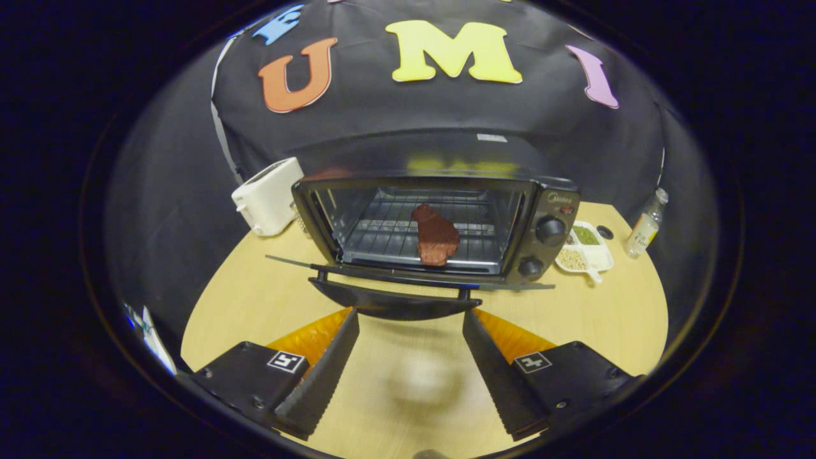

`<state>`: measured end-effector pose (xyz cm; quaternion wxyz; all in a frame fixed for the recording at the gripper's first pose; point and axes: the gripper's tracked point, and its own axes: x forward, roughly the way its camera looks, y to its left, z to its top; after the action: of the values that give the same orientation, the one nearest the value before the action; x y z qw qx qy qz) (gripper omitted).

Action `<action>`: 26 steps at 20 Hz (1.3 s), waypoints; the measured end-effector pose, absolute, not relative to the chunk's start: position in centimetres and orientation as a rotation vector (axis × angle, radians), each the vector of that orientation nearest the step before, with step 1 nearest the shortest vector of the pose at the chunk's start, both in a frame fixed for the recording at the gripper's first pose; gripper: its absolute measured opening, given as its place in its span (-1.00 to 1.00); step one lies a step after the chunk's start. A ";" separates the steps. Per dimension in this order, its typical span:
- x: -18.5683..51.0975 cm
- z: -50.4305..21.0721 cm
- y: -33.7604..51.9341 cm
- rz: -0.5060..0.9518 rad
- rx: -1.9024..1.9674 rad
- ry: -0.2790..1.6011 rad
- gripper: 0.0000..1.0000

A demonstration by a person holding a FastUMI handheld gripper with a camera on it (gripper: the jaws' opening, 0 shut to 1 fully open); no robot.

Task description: Open the toaster oven, put the food inside, and close the toaster oven door.

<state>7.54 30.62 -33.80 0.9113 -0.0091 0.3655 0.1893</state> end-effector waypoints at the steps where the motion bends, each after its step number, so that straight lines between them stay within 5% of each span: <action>1: 8.3 -33.2 30.8 0.384 -0.030 0.737 1.00; 12: 8.2 -28.9 28.7 0.363 -0.037 0.639 1.00; 20: 3.7 -27.3 14.4 0.237 -0.034 0.619 1.00; 26: -0.4 -17.1 4.5 0.227 -0.034 0.420 1.00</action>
<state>-0.40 4.51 -17.11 0.9715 -0.0166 0.2080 0.1124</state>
